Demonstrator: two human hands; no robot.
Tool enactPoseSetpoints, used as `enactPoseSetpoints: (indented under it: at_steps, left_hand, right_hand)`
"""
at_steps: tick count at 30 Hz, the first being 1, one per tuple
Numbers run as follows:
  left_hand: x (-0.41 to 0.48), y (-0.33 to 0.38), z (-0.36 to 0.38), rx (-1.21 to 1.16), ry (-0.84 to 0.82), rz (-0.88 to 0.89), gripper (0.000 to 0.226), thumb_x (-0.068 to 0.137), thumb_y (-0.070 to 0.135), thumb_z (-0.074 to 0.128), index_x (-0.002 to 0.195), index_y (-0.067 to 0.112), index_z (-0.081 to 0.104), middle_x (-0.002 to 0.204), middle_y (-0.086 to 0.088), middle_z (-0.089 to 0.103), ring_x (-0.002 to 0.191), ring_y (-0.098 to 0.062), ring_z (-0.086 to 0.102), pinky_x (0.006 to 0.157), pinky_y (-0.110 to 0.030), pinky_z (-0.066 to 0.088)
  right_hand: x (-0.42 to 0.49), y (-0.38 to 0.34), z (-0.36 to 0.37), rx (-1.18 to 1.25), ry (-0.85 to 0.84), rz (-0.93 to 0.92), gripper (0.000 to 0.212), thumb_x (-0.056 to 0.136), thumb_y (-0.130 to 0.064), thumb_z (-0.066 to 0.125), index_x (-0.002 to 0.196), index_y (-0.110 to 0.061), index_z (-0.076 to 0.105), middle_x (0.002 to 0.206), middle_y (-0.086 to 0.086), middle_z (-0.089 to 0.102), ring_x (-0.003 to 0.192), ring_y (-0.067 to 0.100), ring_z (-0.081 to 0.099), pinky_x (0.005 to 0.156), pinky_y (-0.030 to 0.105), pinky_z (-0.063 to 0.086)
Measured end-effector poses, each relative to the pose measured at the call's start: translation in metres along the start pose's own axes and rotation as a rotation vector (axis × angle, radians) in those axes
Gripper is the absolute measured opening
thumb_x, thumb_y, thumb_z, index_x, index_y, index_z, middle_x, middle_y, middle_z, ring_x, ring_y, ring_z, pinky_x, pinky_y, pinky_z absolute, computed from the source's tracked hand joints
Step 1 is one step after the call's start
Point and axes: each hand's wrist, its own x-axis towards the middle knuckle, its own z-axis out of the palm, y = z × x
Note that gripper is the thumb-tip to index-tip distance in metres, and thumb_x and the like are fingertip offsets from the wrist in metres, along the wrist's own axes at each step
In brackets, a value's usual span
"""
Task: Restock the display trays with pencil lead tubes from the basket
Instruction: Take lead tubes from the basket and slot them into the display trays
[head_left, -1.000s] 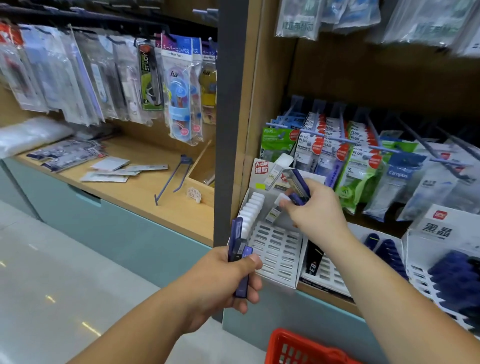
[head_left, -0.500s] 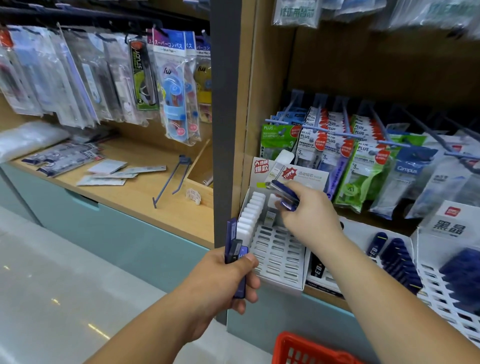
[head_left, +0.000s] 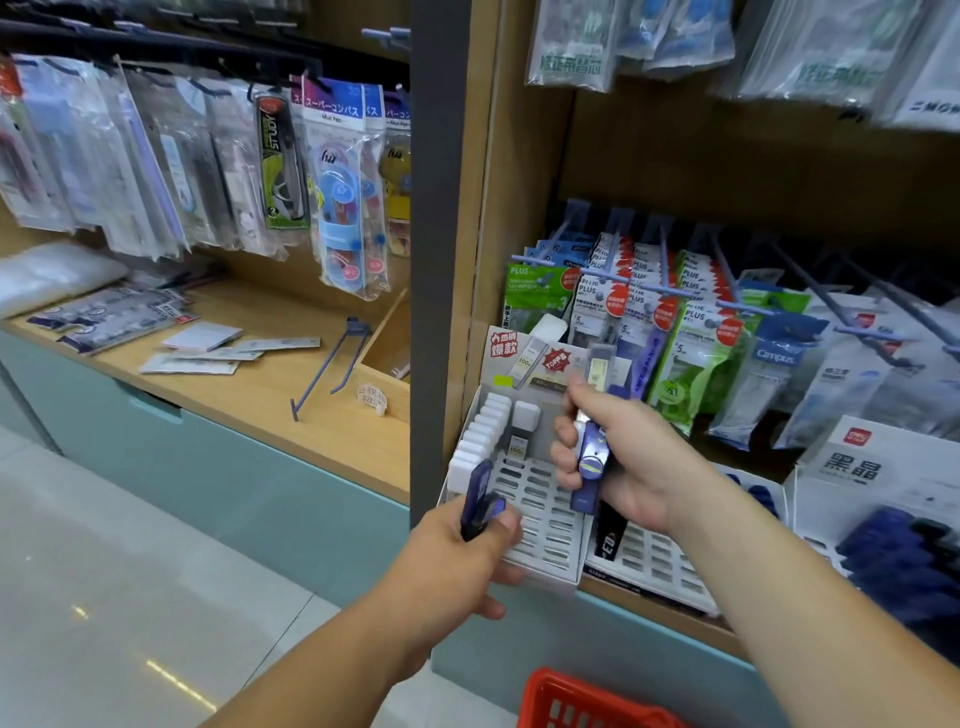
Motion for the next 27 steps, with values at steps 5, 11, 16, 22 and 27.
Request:
enactPoseSetpoints:
  at_steps: [5, 11, 16, 22, 27]
  left_hand:
    - [0.001, -0.003, -0.001, 0.098, 0.040, 0.035, 0.010, 0.104, 0.032, 0.058, 0.107, 0.029, 0.066, 0.100, 0.006, 0.076, 0.088, -0.015, 0.075, 0.070, -0.031, 0.064]
    - [-0.002, 0.013, 0.017, -0.100, 0.088, 0.105, 0.013, 0.105, 0.024, 0.059, 0.105, 0.015, 0.068, 0.089, -0.008, 0.077, 0.067, -0.021, 0.071, 0.059, -0.036, 0.057]
    - [-0.007, 0.023, 0.039, -0.227, -0.039, 0.054, 0.025, 0.107, 0.031, 0.053, 0.112, 0.014, 0.070, 0.088, -0.010, 0.077, 0.072, -0.026, 0.074, 0.055, -0.033, 0.052]
    - [-0.008, 0.028, 0.044, -0.146, -0.040, 0.127, 0.030, 0.108, 0.039, 0.049, 0.109, 0.016, 0.068, 0.074, -0.008, 0.072, 0.066, -0.022, 0.067, 0.054, -0.032, 0.050]
    - [-0.007, 0.029, 0.039, -0.120, -0.041, 0.171, 0.028, 0.107, 0.039, 0.051, 0.109, 0.017, 0.068, 0.071, -0.001, 0.066, 0.067, -0.019, 0.065, 0.057, -0.032, 0.050]
  right_hand:
    - [-0.009, 0.006, -0.005, 0.156, -0.086, 0.066, 0.033, 0.102, -0.040, 0.052, 0.081, -0.015, 0.050, 0.064, 0.005, 0.040, 0.051, 0.018, 0.034, 0.044, 0.027, 0.027]
    - [-0.016, 0.012, -0.006, 0.130, -0.075, 0.063, 0.031, 0.102, -0.038, 0.054, 0.082, -0.014, 0.053, 0.069, 0.005, 0.048, 0.056, 0.017, 0.042, 0.046, 0.027, 0.032]
    - [-0.015, 0.026, 0.002, 0.030, 0.079, 0.008, 0.044, 0.099, -0.052, 0.057, 0.077, -0.014, 0.054, 0.070, 0.006, 0.051, 0.059, 0.020, 0.049, 0.054, 0.028, 0.046]
    - [-0.021, 0.034, 0.012, -0.223, 0.059, -0.055, 0.037, 0.098, -0.060, 0.054, 0.090, -0.024, 0.059, 0.077, 0.001, 0.069, 0.060, 0.016, 0.066, 0.051, 0.025, 0.050]
    - [-0.023, 0.028, 0.013, -0.172, -0.042, -0.029, 0.061, 0.090, -0.080, 0.045, 0.087, -0.023, 0.070, 0.071, 0.001, 0.070, 0.064, 0.025, 0.068, 0.061, 0.036, 0.052]
